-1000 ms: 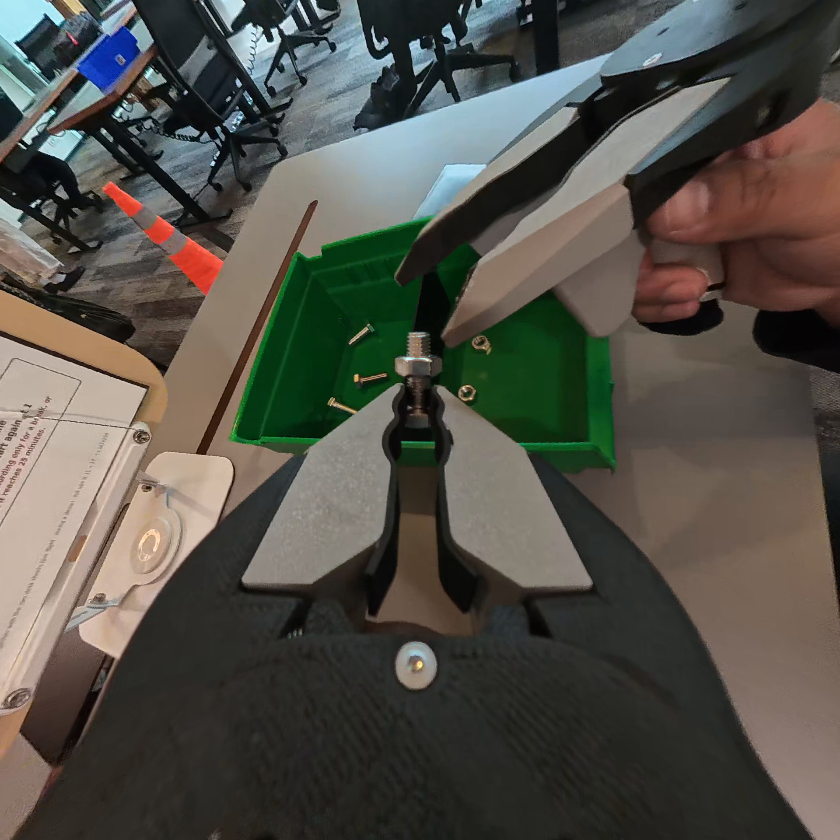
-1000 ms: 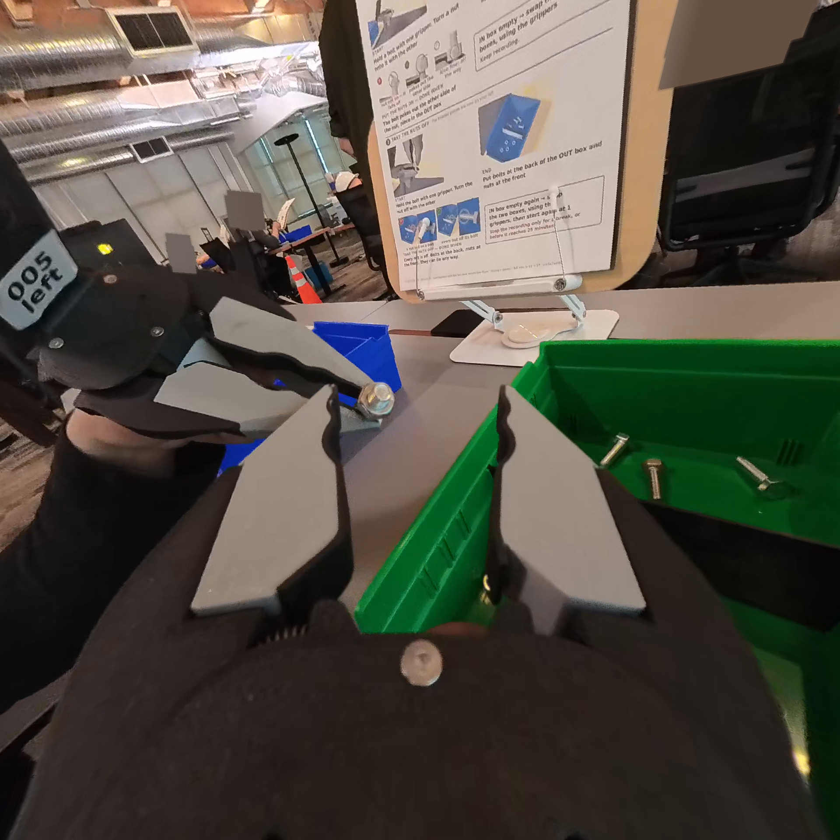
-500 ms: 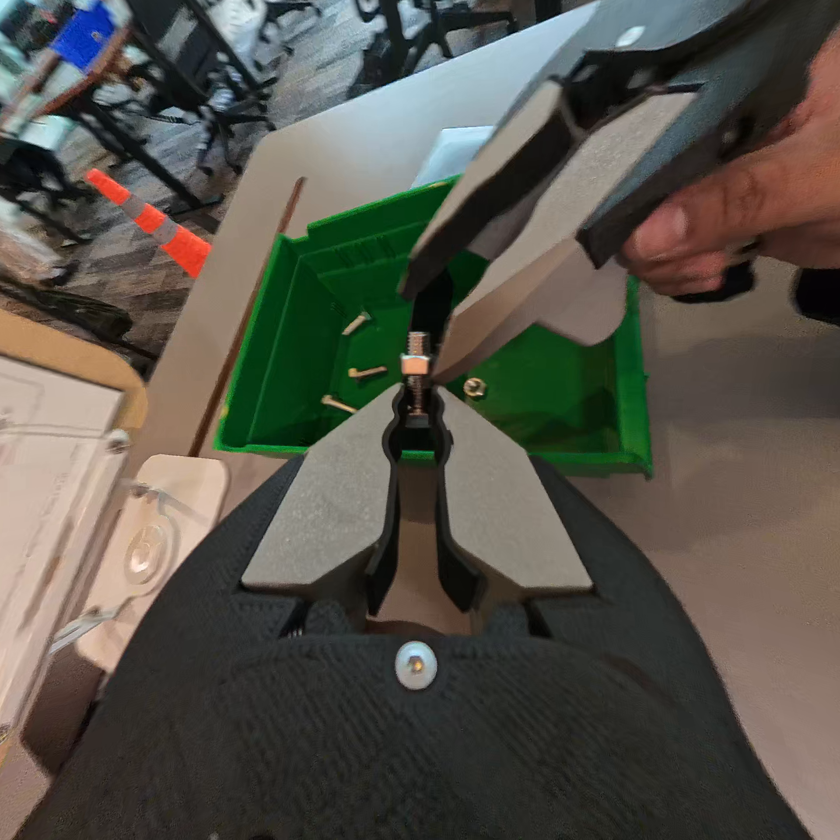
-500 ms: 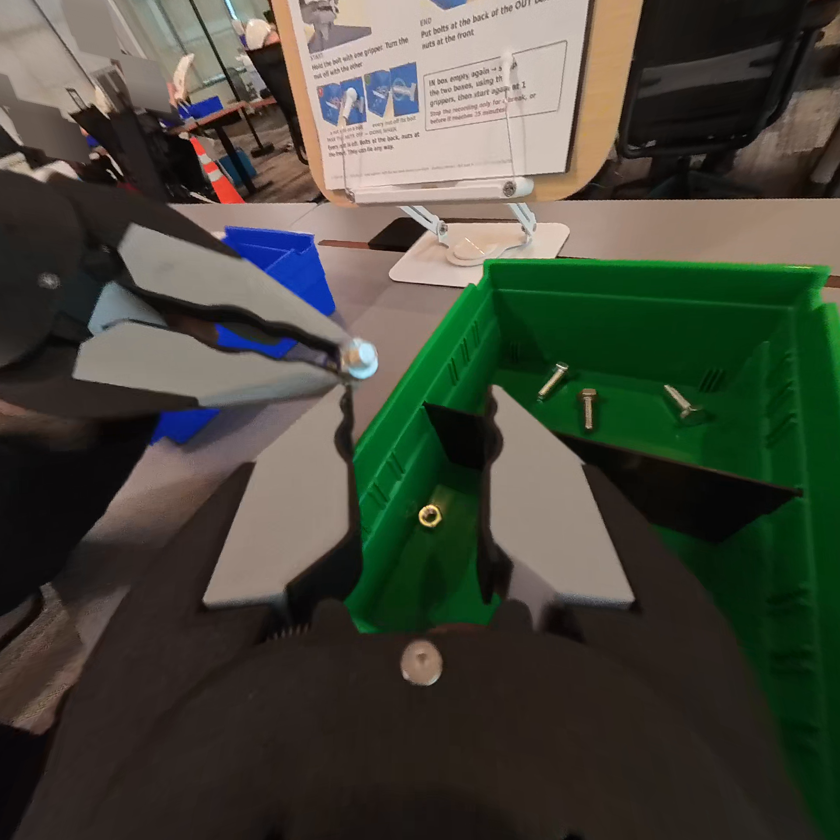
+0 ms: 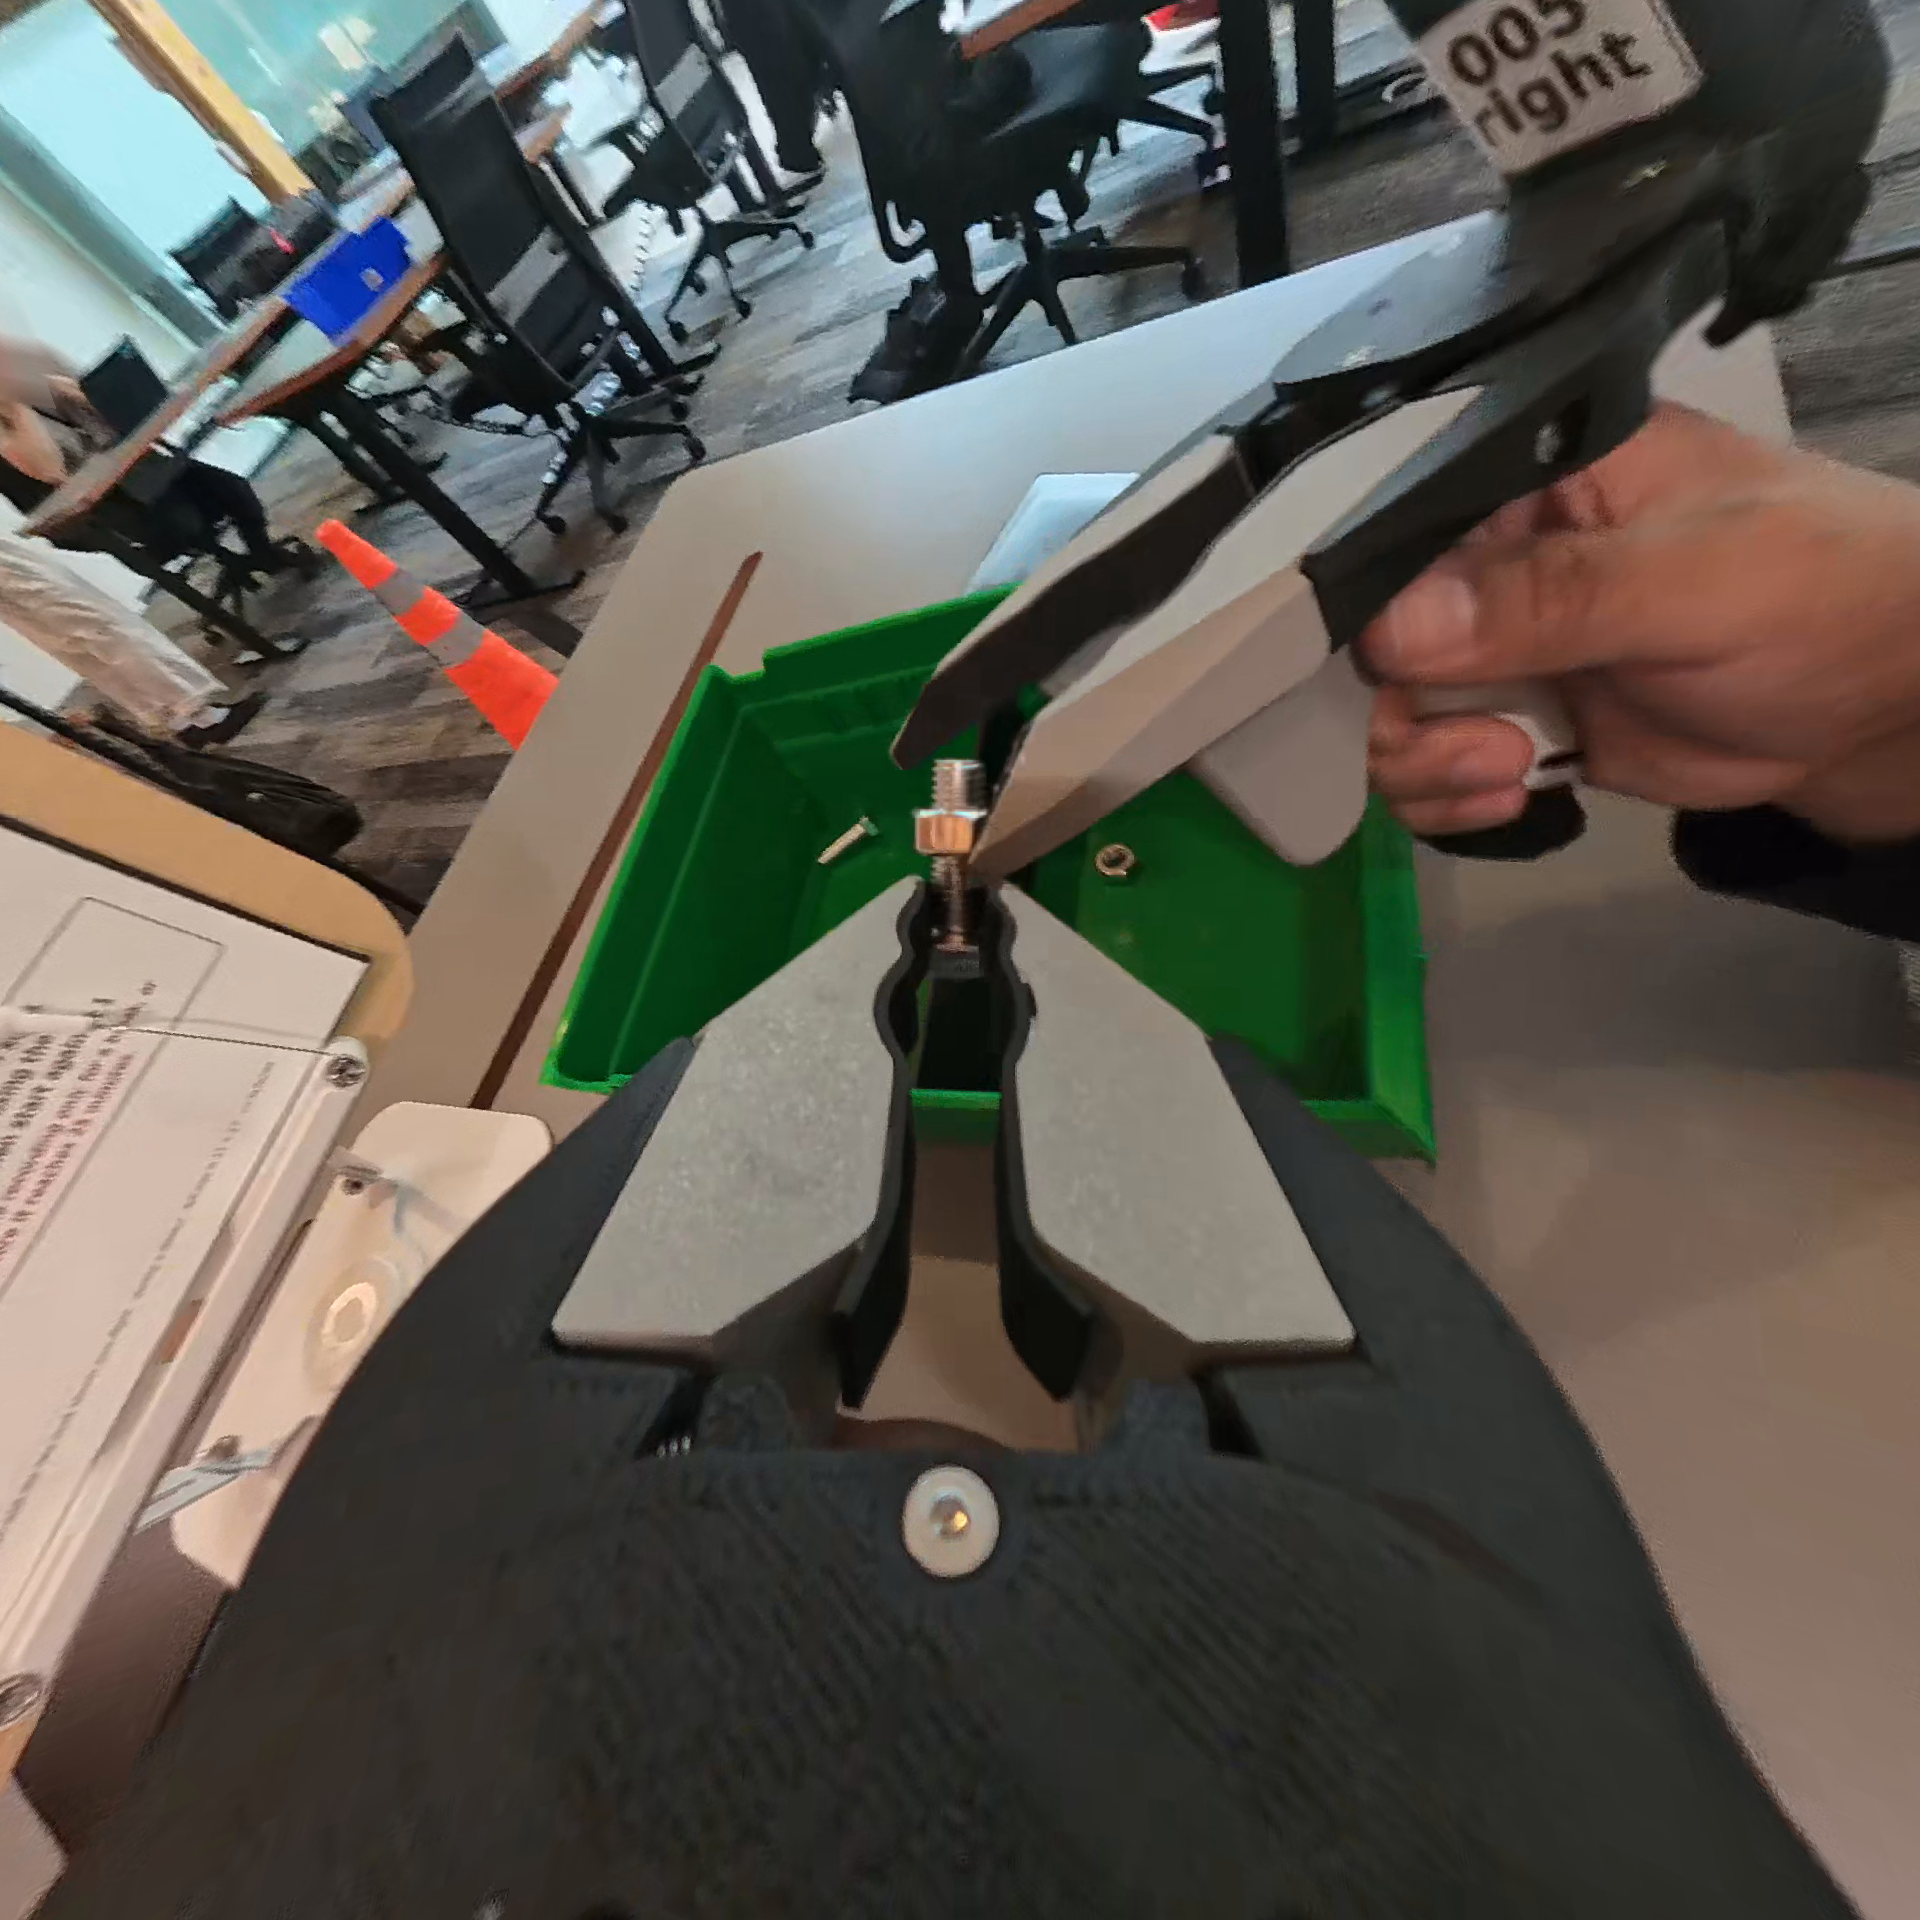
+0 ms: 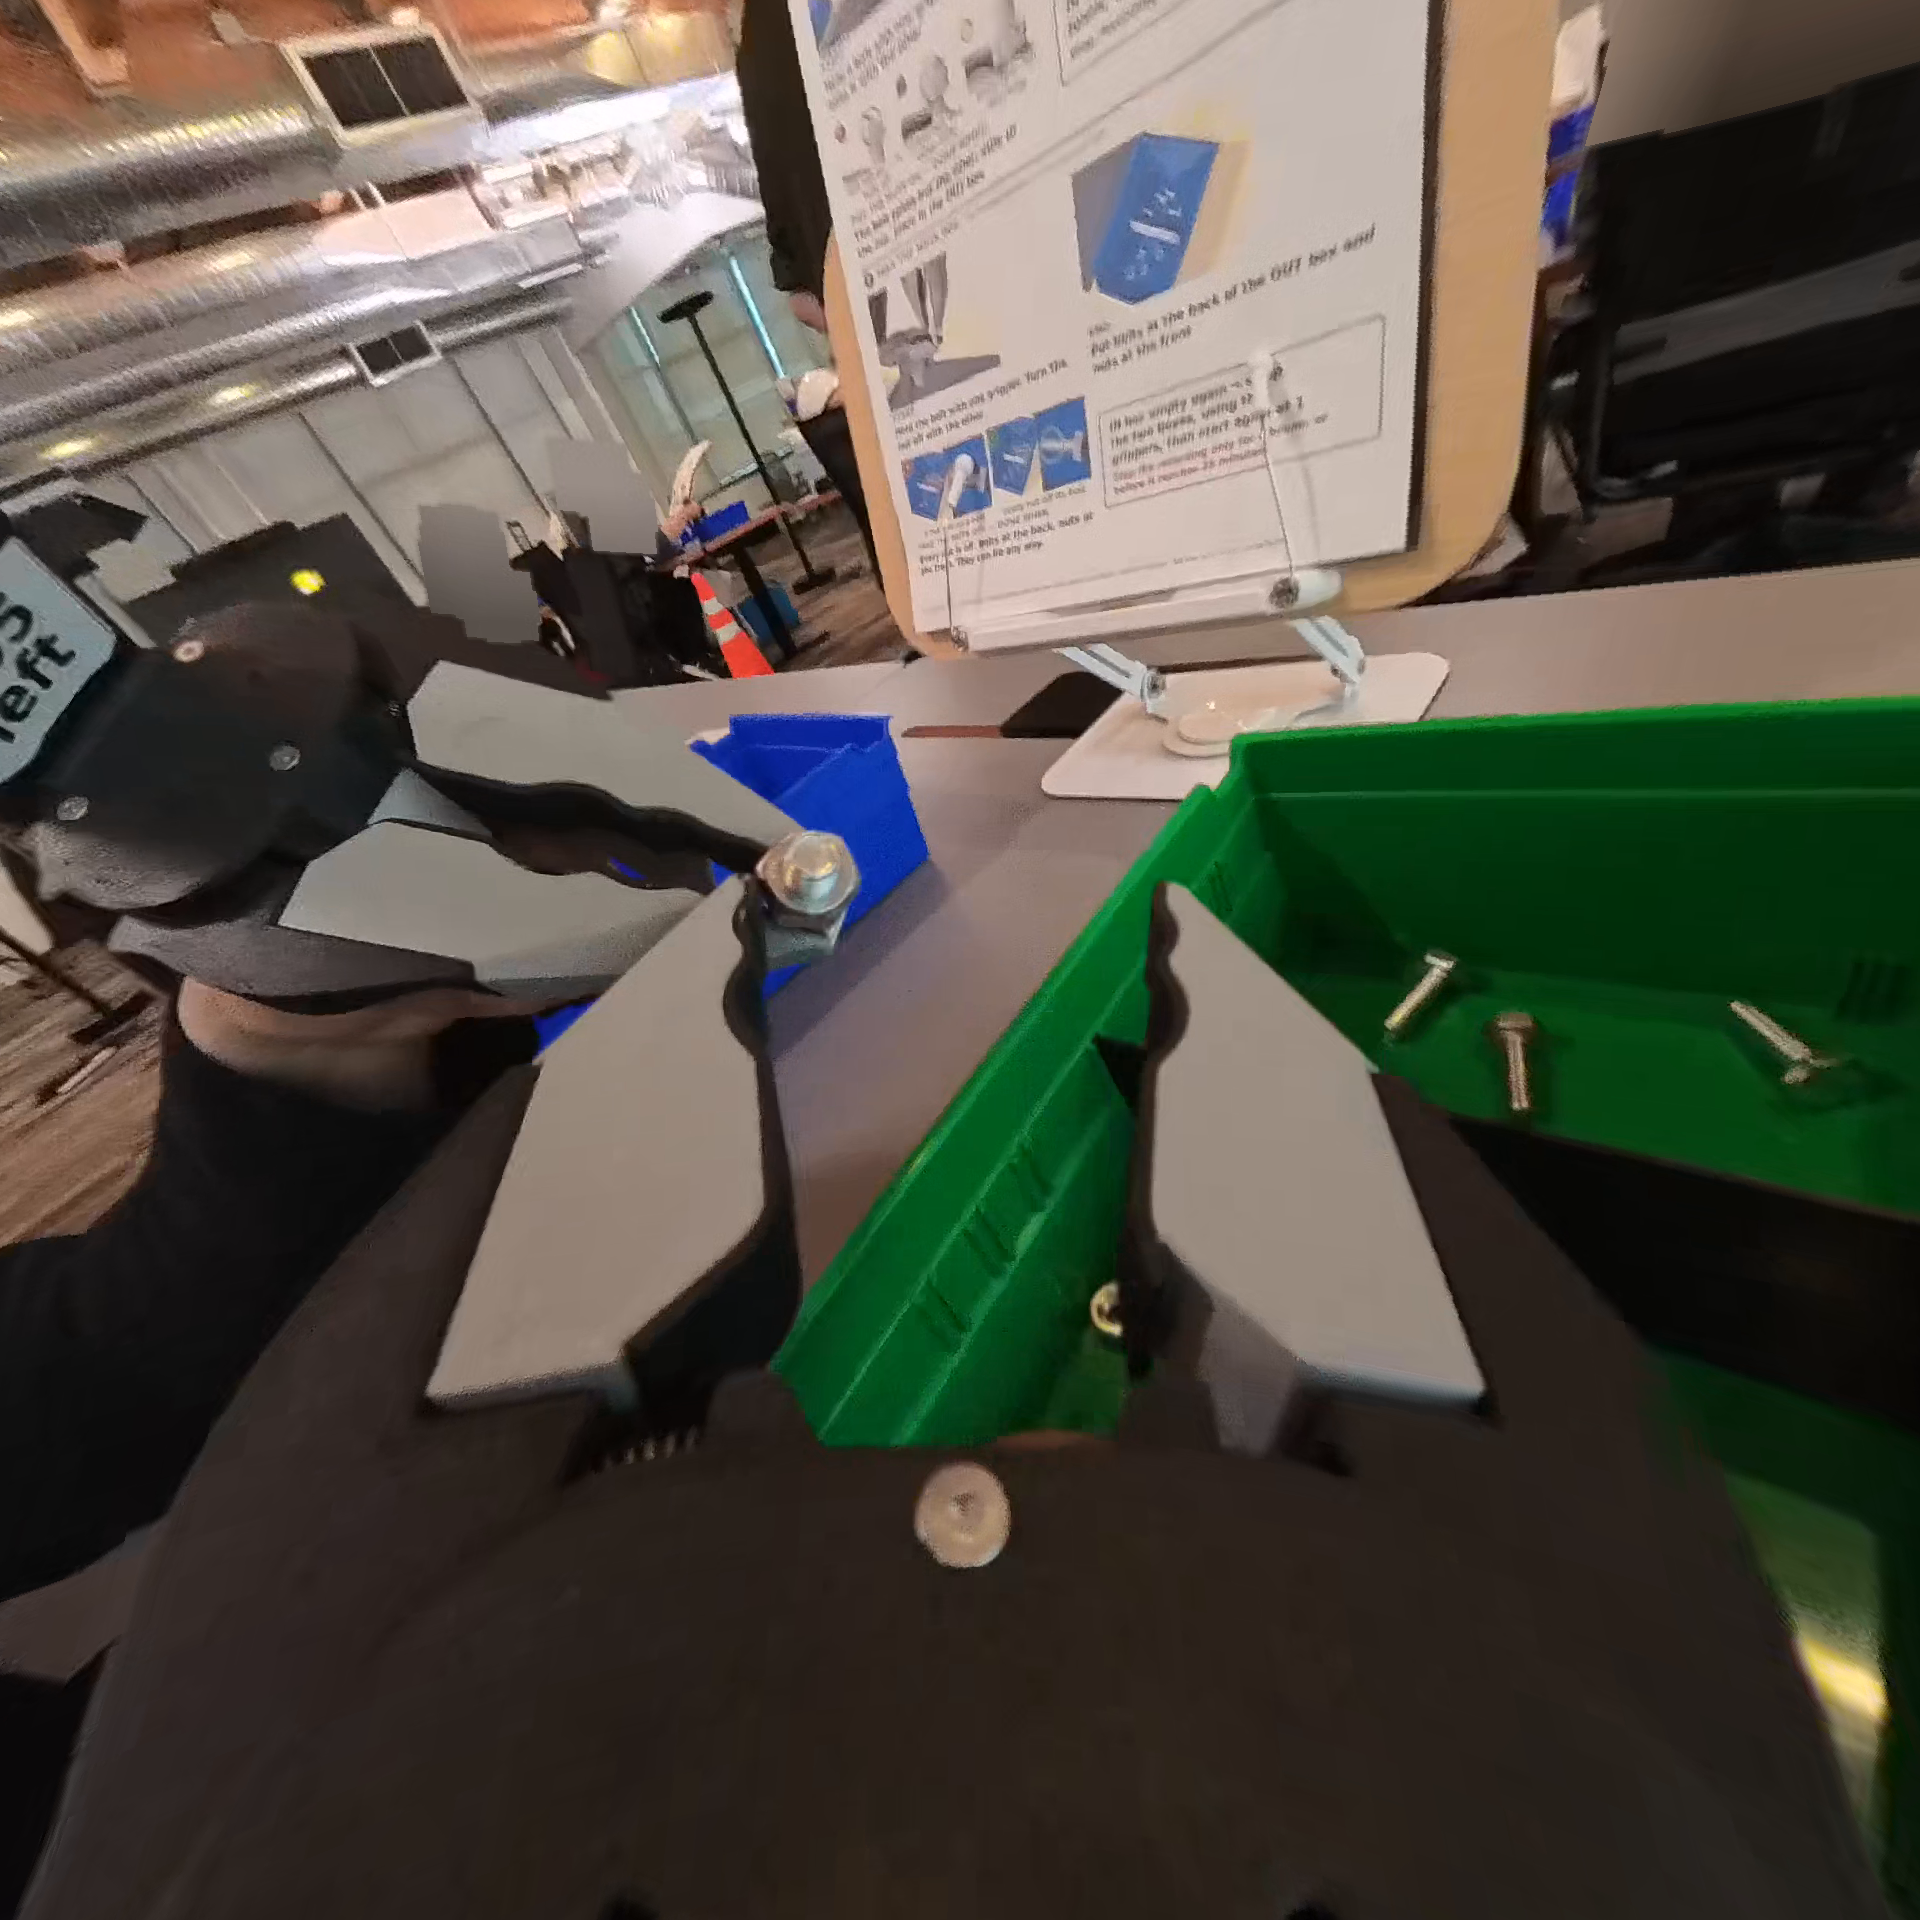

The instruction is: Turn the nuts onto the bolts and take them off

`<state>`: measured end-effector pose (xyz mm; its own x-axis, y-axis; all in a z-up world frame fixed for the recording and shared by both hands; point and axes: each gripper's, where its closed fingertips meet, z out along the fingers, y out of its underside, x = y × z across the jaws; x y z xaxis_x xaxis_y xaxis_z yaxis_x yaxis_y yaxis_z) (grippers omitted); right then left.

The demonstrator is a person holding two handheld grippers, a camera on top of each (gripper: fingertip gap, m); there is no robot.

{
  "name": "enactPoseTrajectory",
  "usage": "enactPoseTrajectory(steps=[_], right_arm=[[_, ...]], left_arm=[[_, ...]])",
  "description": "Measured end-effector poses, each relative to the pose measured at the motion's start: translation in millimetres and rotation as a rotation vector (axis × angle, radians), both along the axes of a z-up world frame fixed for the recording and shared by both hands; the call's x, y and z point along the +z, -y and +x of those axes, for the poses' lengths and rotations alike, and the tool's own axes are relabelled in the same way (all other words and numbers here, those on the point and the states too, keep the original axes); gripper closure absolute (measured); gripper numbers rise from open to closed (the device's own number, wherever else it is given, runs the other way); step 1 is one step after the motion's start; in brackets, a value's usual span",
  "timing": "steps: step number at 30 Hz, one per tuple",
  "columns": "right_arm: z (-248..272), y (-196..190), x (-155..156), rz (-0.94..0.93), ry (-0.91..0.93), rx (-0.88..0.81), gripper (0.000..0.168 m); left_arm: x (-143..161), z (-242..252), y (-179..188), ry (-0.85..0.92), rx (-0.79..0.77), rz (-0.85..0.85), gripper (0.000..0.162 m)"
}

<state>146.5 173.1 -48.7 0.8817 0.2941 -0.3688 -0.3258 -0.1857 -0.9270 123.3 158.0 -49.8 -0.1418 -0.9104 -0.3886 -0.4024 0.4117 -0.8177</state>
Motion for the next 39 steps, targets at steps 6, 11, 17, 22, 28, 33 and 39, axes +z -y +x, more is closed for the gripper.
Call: enactPoseTrajectory(steps=[6, 11, 17, 22, 28, 33, 39], right_arm=[[15, 8, -29, -0.189, 0.169, -0.043, 0.137], [-2, 19, 24, 0.075, -0.030, 0.104, 0.122], [13, 10, -17, -0.139, 0.084, 0.009, 0.151], [3, 24, 24, 0.043, 0.048, 0.050, 0.130], [7, 15, -10, -0.131, 0.142, -0.017, 0.123], [10, 21, 9, -0.048, 0.182, -0.045, 0.130], [19, 15, -21, -0.197, 0.298, -0.122, 0.160]], left_arm=[[-16, 9, -12, -0.030, 0.058, 0.091, 0.156], [-11, 4, -5, -0.030, 0.013, 0.051, 0.156], [-7, 3, 1, -0.025, 0.005, 0.063, 0.156], [-7, -1, -2, -0.030, 0.001, 0.046, 0.156], [-15, 2, 2, -0.060, 0.001, 0.080, 0.156], [-9, -3, -3, -0.041, 0.003, 0.046, 0.156], [-15, 0, -3, -0.058, 0.016, 0.092, 0.156]])
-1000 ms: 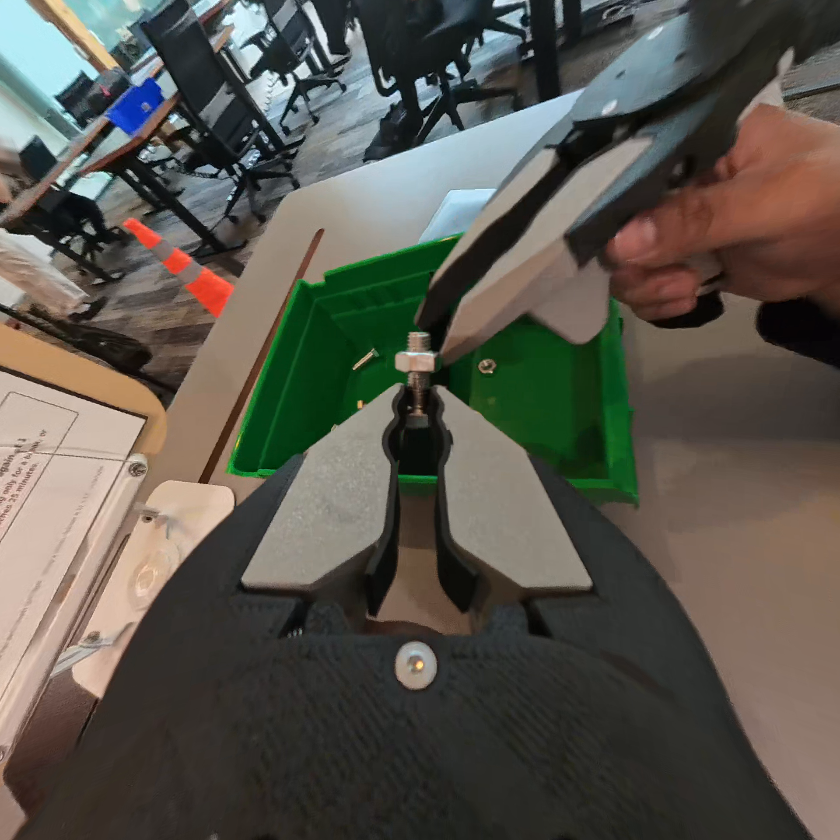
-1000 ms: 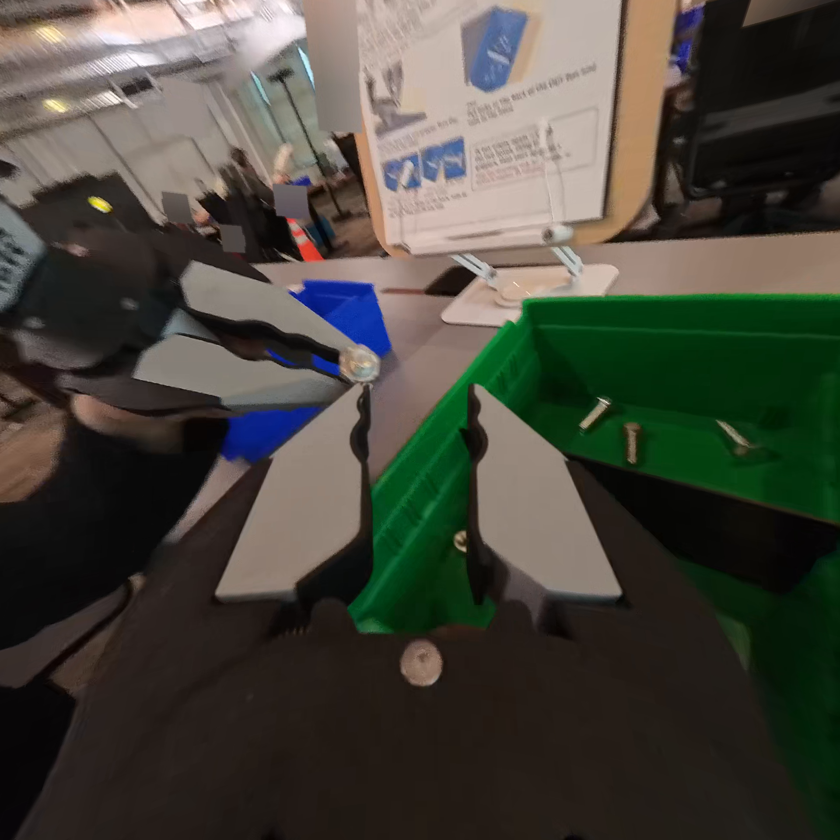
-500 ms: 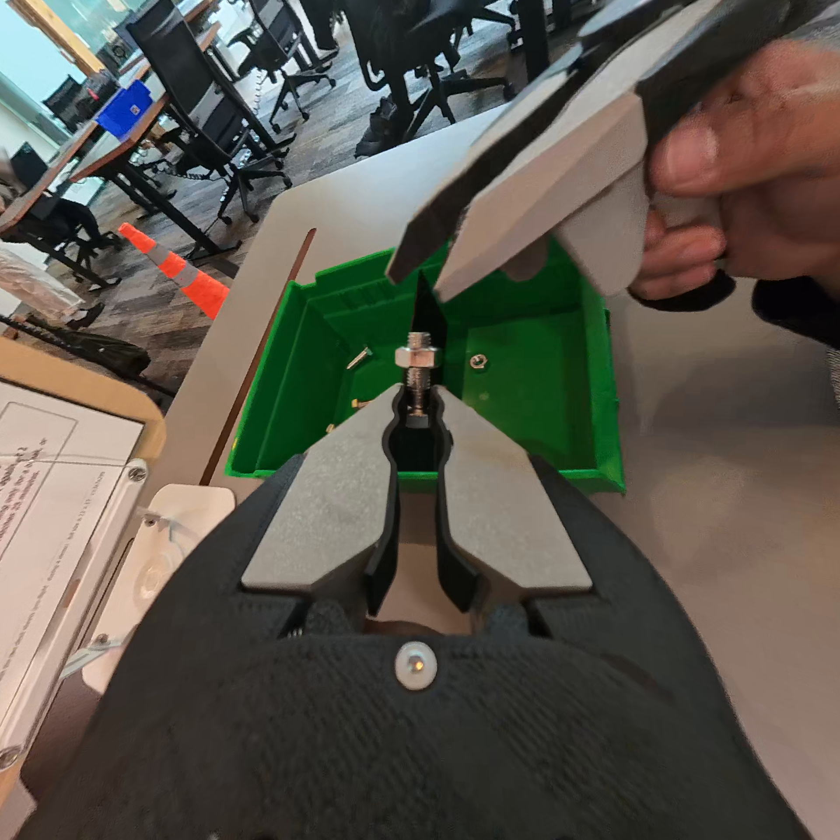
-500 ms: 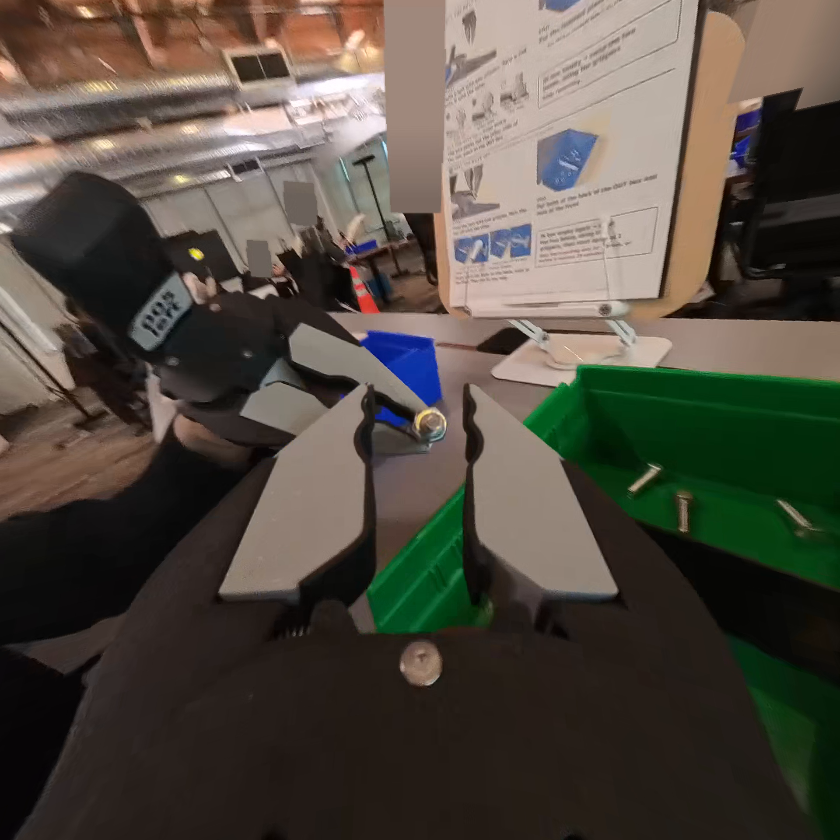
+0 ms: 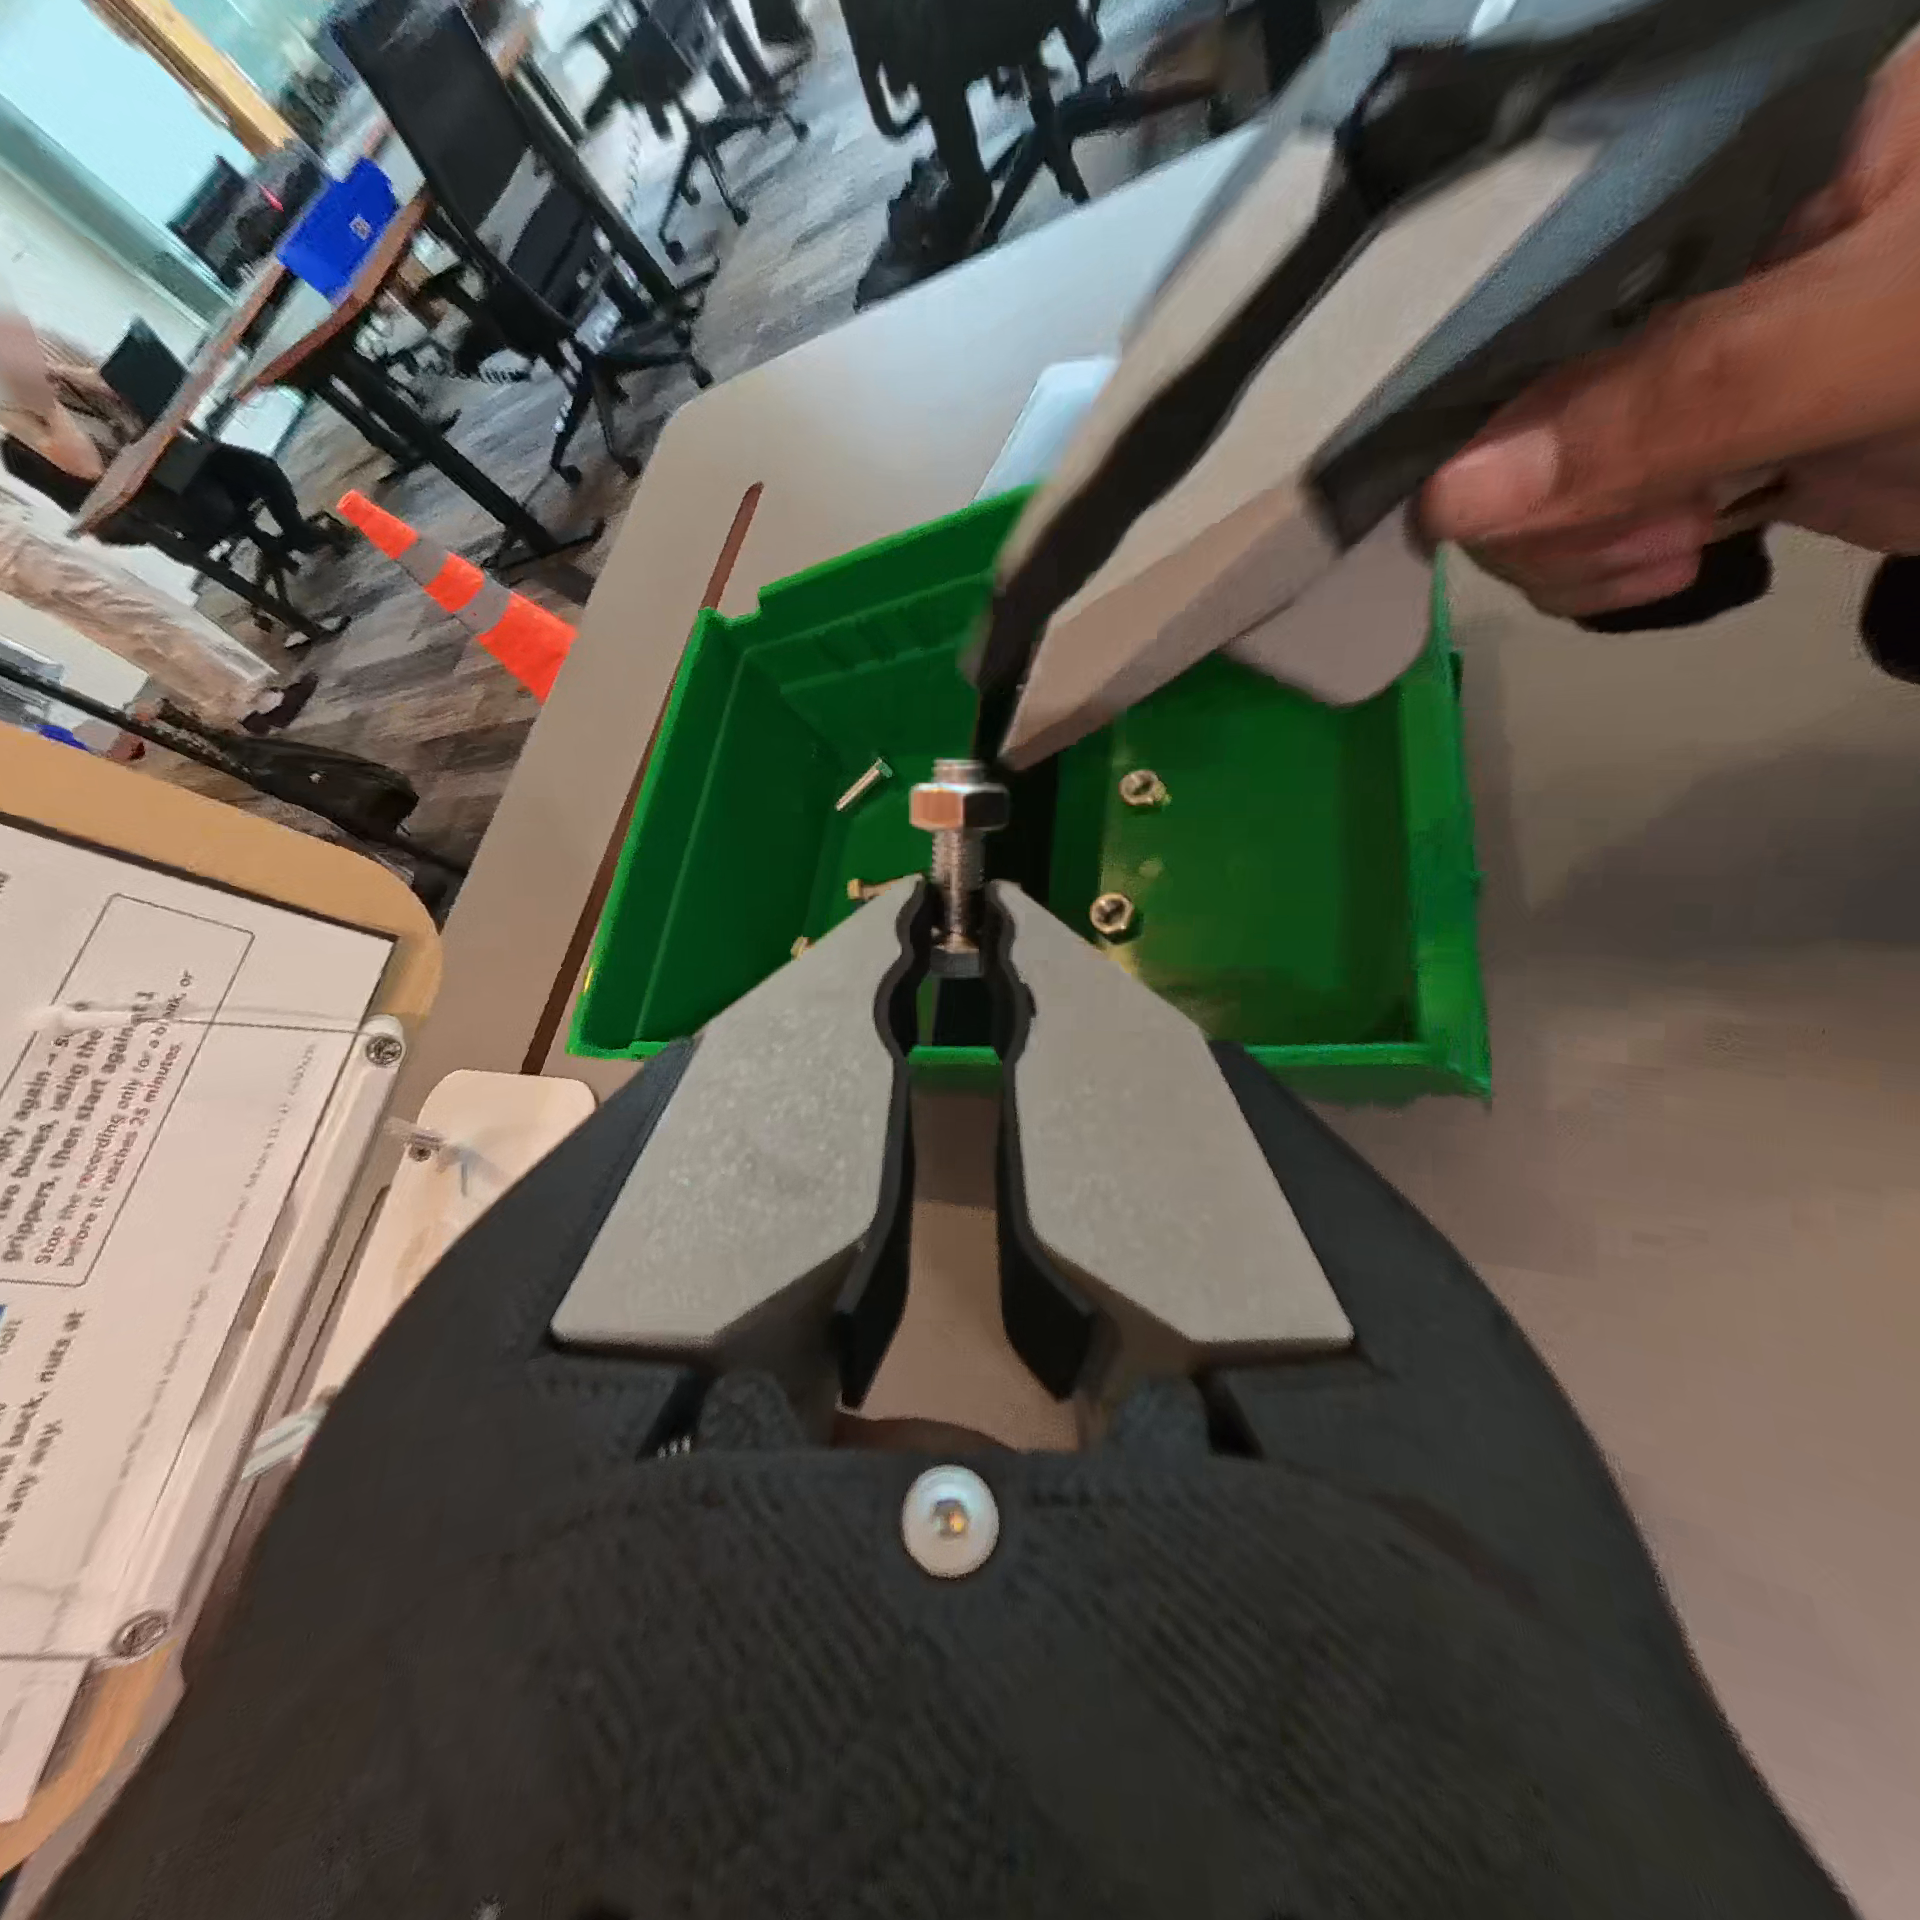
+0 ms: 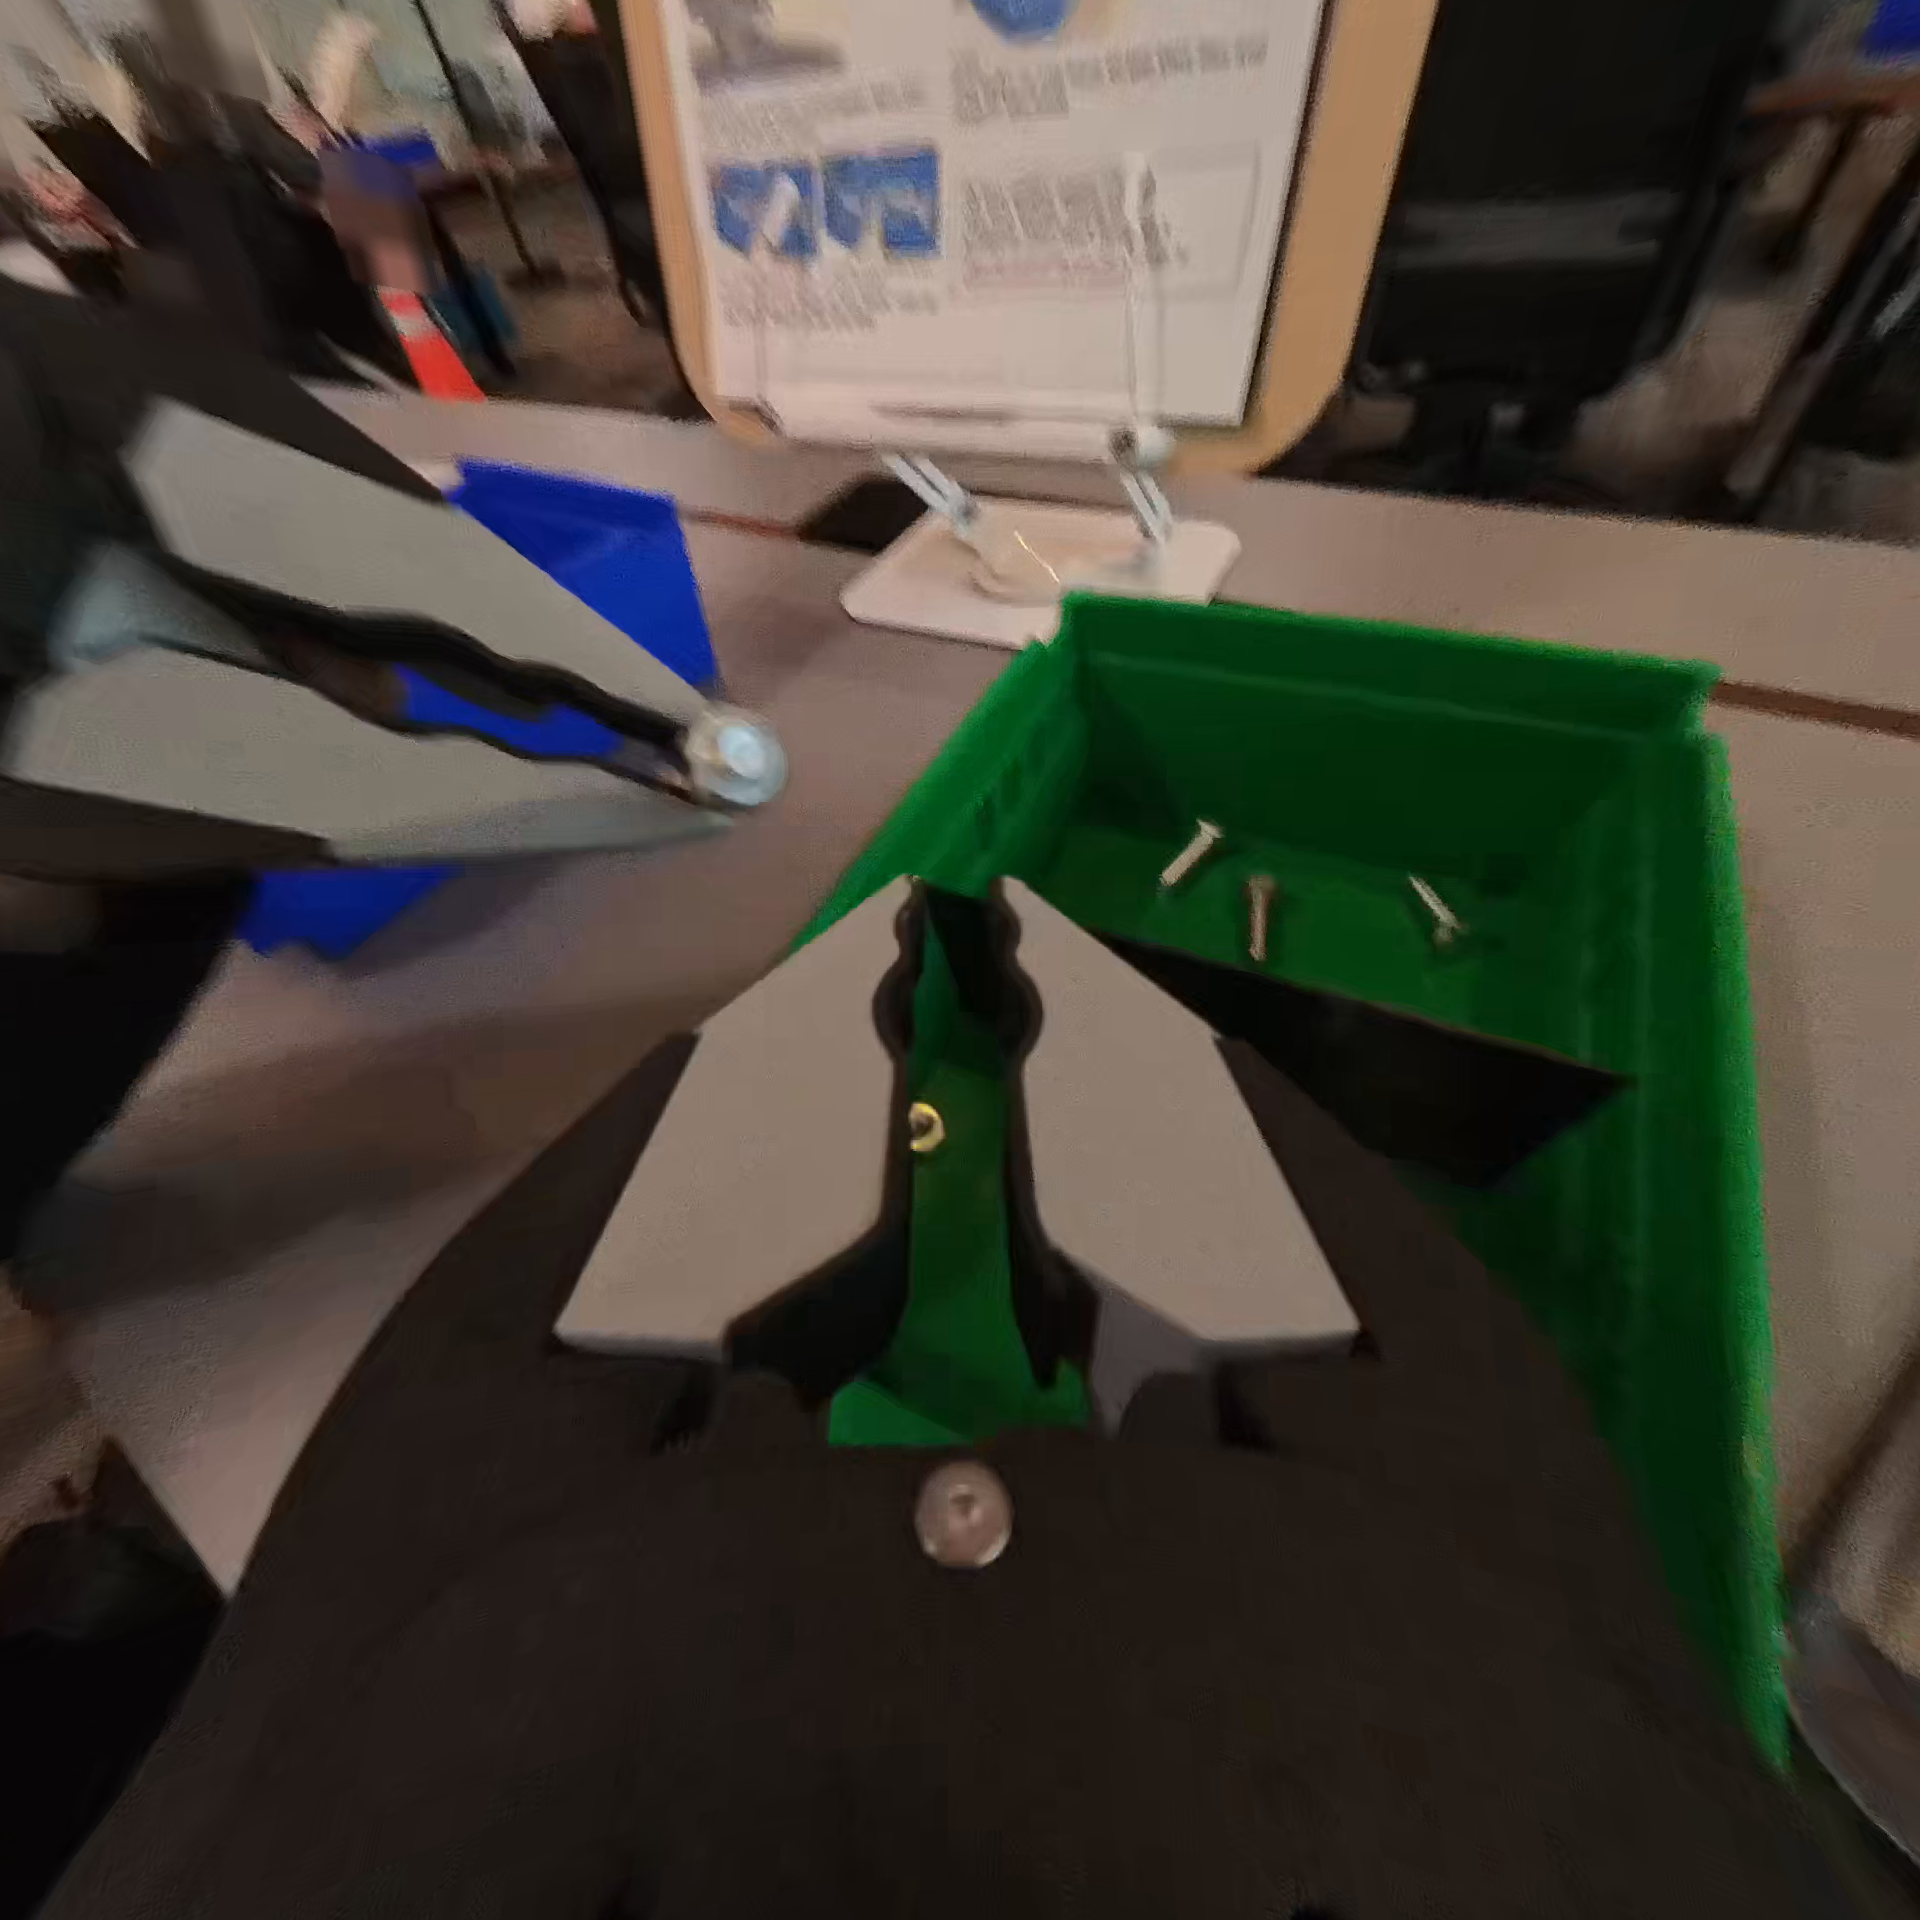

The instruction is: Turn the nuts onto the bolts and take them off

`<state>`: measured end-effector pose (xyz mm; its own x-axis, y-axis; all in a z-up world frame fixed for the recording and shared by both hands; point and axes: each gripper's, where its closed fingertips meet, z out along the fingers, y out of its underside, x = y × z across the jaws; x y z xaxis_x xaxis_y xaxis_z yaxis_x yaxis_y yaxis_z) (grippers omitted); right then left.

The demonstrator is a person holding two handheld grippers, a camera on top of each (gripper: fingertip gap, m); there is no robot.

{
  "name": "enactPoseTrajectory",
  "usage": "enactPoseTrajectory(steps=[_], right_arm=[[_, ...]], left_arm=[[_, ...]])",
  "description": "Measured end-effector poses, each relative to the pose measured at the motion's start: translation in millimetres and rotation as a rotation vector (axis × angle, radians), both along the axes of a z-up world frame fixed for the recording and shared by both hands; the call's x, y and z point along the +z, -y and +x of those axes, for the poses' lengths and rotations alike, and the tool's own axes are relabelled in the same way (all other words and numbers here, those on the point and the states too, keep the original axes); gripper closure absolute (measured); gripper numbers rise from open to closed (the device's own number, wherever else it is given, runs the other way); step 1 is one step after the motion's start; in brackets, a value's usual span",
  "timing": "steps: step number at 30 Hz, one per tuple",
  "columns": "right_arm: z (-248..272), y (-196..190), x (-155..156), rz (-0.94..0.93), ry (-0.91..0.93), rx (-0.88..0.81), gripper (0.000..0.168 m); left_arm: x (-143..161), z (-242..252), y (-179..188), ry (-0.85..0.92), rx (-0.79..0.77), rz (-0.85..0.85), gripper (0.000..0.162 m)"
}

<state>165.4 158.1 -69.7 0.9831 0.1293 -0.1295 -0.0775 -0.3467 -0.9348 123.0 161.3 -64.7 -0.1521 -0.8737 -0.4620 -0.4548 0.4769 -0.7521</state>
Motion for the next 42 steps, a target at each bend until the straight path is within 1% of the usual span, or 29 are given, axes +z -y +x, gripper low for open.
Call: enactPoseTrajectory(steps=[1, 2, 6, 8, 10, 11, 12, 13, 16, 18, 20, 21, 22, 23, 24, 25, 28, 29, 30, 31, 32, 33, 34, 35, 38, 39, 40, 41, 42], right_arm=[[13, 0, -12, -0.060, 0.041, -0.050, 0.155], [17, 0, -12, -0.057, 0.038, -0.068, 0.138], [-33, 8, 49, 0.233, -0.119, 0.147, 0.136], [-37, 3, 39, 0.172, -0.059, 0.134, 0.139], [-14, -3, 3, 0.001, 0.038, 0.024, 0.144], [1, -3, -11, -0.071, 0.061, -0.034, 0.154], [14, -2, -18, -0.100, 0.072, -0.084, 0.150], [17, -2, -15, -0.076, 0.064, -0.086, 0.146], [-30, 4, 35, 0.161, -0.082, 0.139, 0.144], [-41, 7, 48, 0.226, -0.076, 0.179, 0.145], [-25, -2, 26, 0.127, -0.003, 0.089, 0.147], [-15, -6, 13, 0.065, -0.017, 0.040, 0.131], [-5, -5, -5, -0.039, -0.037, 0.016, 0.159], [7, -4, -17, -0.089, 0.002, -0.020, 0.151], [16, -4, -18, -0.083, 0.030, -0.062, 0.144], [12, -3, -10, -0.042, 0.015, -0.042, 0.146], [-29, 2, 37, 0.181, -0.110, 0.138, 0.146], [-32, 1, 40, 0.197, -0.102, 0.145, 0.147], [-27, -4, 29, 0.149, -0.062, 0.108, 0.150], [-19, -7, 10, 0.058, -0.015, 0.071, 0.139], [-6, -8, -13, -0.061, 0.007, 0.015, 0.157], [8, -6, -31, -0.150, 0.052, -0.039, 0.168], [16, -7, -36, -0.165, 0.074, -0.076, 0.156], [11, -8, -27, -0.119, 0.049, -0.048, 0.152], [-34, -1, 38, 0.188, -0.083, 0.127, 0.151], [-41, 1, 46, 0.227, -0.072, 0.140, 0.152], [-41, -1, 41, 0.202, -0.034, 0.126, 0.156], [-33, -7, 24, 0.121, 0.023, 0.078, 0.161], [-21, -11, 4, 0.029, 0.064, 0.024, 0.145]], left_arm=[[2, 0, 2, 0.008, -0.013, -0.043, 0.156], [4, -1, 3, 0.015, -0.021, -0.070, 0.156], [0, 1, 3, 0.001, -0.015, -0.035, 0.156], [-3, 4, 6, -0.003, -0.018, -0.019, 0.156], [-1, 4, 5, 0.000, -0.013, -0.010, 0.156], [0, 3, 4, 0.003, -0.015, -0.018, 0.156], [1, 2, 3, 0.005, -0.015, -0.029, 0.156], [2, 1, 1, 0.008, -0.010, -0.033, 0.156], [-1, 1, -2, -0.002, -0.002, -0.019, 0.156], [-5, 4, 2, -0.012, -0.011, -0.013, 0.156], [-8, 6, 5, -0.023, -0.014, 0.002, 0.156], [-12, 6, 1, -0.039, 0.004, 0.025, 0.156], [-15, 7, -6, -0.044, 0.026, 0.051, 0.156], [-17, 8, -7, -0.042, 0.020, 0.026, 0.156], [-19, 8, -5, -0.044, 0.009, -0.014, 0.156], [-18, 9, -7, -0.038, 0.013, -0.016, 0.156], [-16, 9, -5, -0.037, 0.009, -0.005, 0.156], [-16, 9, -3, -0.038, 0.004, -0.003, 0.156], [-15, 8, -2, -0.038, 0.005, 0.007, 0.156], [-14, 7, -3, -0.039, 0.011, 0.017, 0.156], [-14, 6, -7, -0.044, 0.024, 0.027, 0.156], [-12, 5, -7, -0.033, 0.022, 0.021, 0.156], [-10, 5, -7, -0.026, 0.018, -0.002, 0.156], [-9, 4, -8, -0.023, 0.019, -0.004, 0.156], [-10, 4, -8, -0.030, 0.021, 0.017, 0.156], [-11, 5, -6, -0.033, 0.015, 0.016, 0.156], [-12, 6, -5, -0.035, 0.012, 0.020, 0.156], [-13, 6, -4, -0.038, 0.014, 0.027, 0.156], [-14, 6, -6, -0.044, 0.022, 0.036, 0.156]])
